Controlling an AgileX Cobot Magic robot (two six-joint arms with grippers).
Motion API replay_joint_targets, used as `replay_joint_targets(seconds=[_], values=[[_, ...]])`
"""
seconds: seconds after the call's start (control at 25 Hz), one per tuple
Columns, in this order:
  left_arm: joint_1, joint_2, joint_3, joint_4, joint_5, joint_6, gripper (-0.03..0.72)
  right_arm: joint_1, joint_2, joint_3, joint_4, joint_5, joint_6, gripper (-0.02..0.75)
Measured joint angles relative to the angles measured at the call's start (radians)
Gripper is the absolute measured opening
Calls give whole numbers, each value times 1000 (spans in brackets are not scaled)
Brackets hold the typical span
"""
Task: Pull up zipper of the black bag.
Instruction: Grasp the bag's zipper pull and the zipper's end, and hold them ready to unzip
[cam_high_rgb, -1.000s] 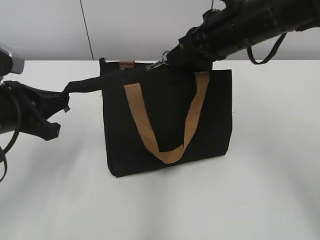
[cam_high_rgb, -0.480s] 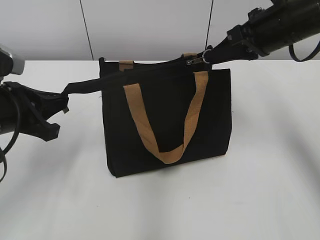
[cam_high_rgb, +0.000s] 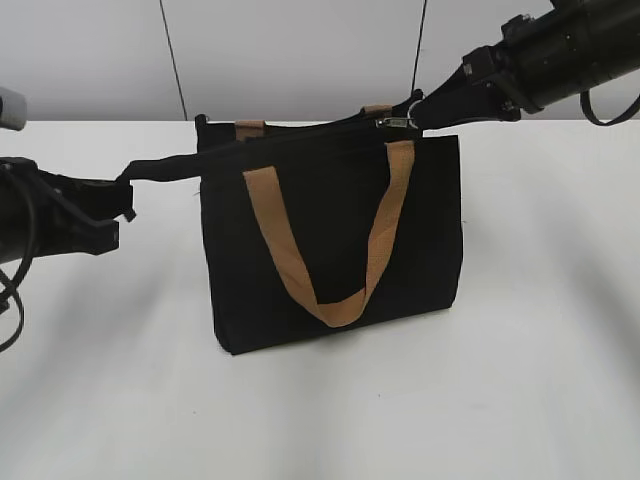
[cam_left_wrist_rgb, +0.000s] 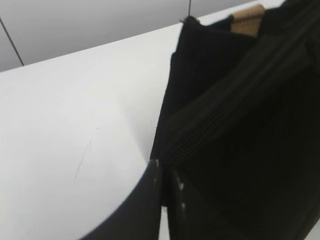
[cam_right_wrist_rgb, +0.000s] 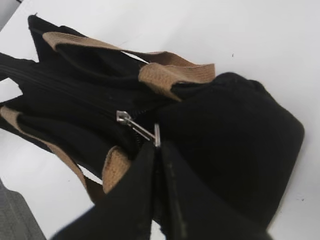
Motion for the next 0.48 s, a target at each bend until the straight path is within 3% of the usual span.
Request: replay_joint_targets(seconds=[0.08, 0.24, 0.32, 0.48], values=[[0, 0, 0, -18, -3, -52, 43, 0, 0, 0, 17, 17, 0, 143], [0, -2, 0, -29, 22, -159, 260, 0, -5, 0, 11, 34, 0, 342], [0, -22, 0, -28, 52, -229, 349, 11, -23, 0, -33, 44, 0, 370], [-24, -78, 0, -29, 150, -284, 396, 67, -77, 0, -141, 44, 28, 384]])
